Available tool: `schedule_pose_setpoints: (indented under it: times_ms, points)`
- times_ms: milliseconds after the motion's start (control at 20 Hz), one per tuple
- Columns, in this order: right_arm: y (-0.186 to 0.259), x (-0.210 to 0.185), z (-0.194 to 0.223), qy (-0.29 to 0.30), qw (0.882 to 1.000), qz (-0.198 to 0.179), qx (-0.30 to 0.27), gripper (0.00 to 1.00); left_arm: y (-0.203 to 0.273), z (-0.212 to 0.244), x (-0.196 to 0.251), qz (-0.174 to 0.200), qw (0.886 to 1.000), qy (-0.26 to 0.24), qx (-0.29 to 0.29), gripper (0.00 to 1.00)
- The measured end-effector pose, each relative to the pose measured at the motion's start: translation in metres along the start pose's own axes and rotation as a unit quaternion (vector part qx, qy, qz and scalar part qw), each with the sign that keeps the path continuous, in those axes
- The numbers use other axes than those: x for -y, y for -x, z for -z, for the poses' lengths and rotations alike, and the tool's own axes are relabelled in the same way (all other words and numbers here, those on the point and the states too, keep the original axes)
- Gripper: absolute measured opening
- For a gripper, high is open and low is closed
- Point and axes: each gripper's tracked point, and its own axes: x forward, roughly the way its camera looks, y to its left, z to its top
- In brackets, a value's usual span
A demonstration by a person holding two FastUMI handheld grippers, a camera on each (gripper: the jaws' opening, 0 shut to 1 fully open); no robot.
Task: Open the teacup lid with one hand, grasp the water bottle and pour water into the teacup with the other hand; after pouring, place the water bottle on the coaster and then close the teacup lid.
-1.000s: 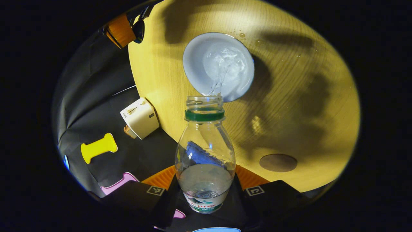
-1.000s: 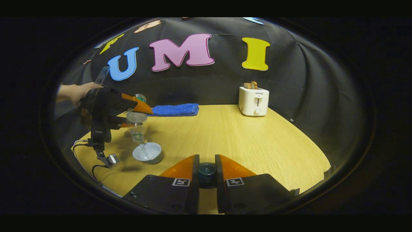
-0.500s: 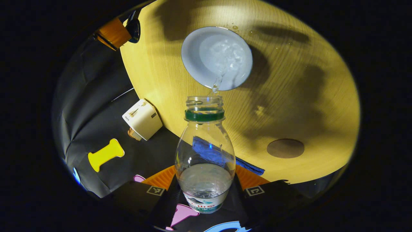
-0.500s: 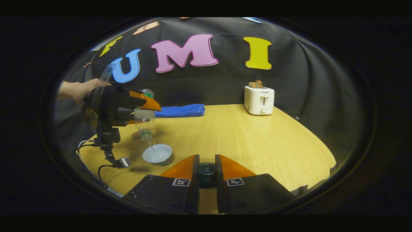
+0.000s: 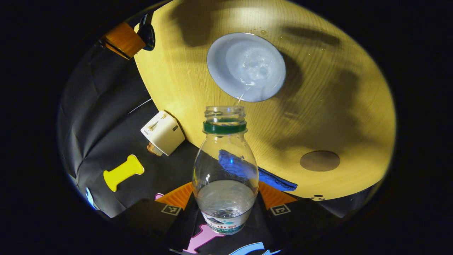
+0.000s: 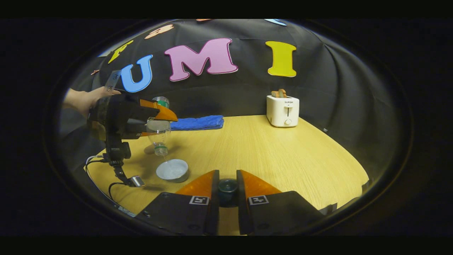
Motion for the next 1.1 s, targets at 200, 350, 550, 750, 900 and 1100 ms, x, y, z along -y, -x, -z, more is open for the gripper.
schedule_pose_setpoints:
  times_ms: [200, 350, 550, 750, 900, 1100]
  points:
    - [0.002, -0.001, 0.003, -0.003, 1.0, 0.0, -0.003, 0.25, 0.001, -0.003, 0.0, -0.003, 1.0, -0.002, -0.001, 0.75]
    - [0.003, 0.0, 0.002, 0.002, 1.0, 0.001, -0.002, 0.26, 0.001, -0.004, 0.0, -0.002, 1.0, -0.003, -0.002, 0.76]
    - [0.004, 0.003, 0.001, 0.002, 1.0, 0.003, 0.0, 0.25, -0.001, -0.005, 0.0, -0.003, 1.0, -0.002, 0.001, 0.76]
    - [0.005, 0.003, 0.0, 0.0, 1.0, 0.004, 0.0, 0.3, -0.001, -0.006, 0.001, -0.006, 1.0, 0.01, 0.004, 0.76]
    - [0.007, 0.003, -0.003, 0.006, 1.0, 0.005, 0.002, 0.3, -0.002, -0.013, 0.01, 0.01, 0.996, 0.085, 0.017, 0.75]
    - [0.007, 0.002, -0.005, 0.022, 1.0, 0.004, 0.0, 0.26, 0.004, -0.024, 0.026, 0.003, 0.959, 0.278, 0.051, 0.75]
